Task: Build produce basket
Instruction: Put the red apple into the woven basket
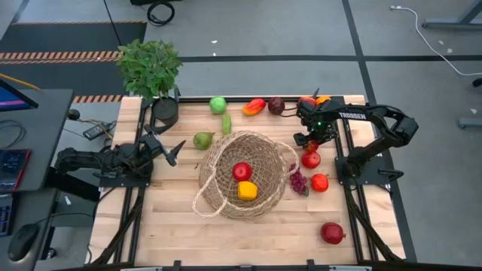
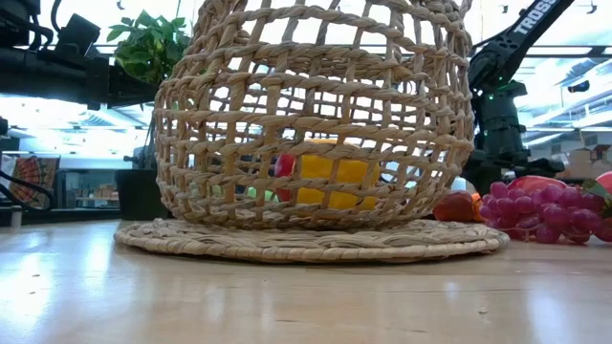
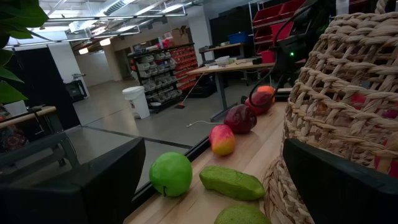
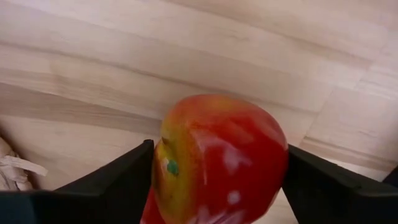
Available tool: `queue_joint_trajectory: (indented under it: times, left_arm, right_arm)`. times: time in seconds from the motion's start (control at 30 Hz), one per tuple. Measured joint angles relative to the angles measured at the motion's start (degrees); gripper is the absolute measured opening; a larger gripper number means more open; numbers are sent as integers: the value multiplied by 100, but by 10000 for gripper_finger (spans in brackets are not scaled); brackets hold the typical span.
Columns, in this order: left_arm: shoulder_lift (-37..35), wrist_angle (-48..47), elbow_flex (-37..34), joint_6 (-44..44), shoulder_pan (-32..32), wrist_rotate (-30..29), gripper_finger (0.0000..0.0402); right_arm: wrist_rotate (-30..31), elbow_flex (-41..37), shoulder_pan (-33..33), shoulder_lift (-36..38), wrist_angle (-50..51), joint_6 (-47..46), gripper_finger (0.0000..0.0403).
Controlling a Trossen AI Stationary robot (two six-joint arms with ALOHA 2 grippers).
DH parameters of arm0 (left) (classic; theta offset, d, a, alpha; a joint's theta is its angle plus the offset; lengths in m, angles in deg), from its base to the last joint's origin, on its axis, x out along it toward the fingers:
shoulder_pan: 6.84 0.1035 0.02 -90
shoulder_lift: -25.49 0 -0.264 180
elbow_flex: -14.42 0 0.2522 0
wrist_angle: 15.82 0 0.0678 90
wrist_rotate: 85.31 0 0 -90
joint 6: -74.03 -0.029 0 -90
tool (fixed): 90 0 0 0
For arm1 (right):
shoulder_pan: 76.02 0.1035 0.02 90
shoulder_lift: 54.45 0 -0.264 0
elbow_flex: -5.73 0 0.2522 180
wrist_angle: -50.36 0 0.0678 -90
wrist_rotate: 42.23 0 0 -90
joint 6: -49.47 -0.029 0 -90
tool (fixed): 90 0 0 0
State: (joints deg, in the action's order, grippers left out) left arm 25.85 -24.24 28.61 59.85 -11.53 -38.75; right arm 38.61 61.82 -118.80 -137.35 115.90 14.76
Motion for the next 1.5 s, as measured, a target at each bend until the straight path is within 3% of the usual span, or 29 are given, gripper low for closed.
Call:
queue_joint_trajectory:
  times: [0.27, 0.63, 1.13, 1.5]
  left_arm:
    - [0, 0, 0, -2, 0, 2, 388]
    - [0, 0, 0, -1, 0, 0, 388]
    - [0, 0, 0, -3, 0, 2, 388]
    - [0, 0, 0, -2, 2, 2, 388]
  right_arm:
    - [-150, 0, 0, 116, -10, 21, 308]
    - [-644, 0, 42, 1008, -417, -7, 310]
    - [-901, 2, 455, 2590, -3084, -883, 311]
    - [-1041, 4, 886, 2986, -6281, -1808, 312]
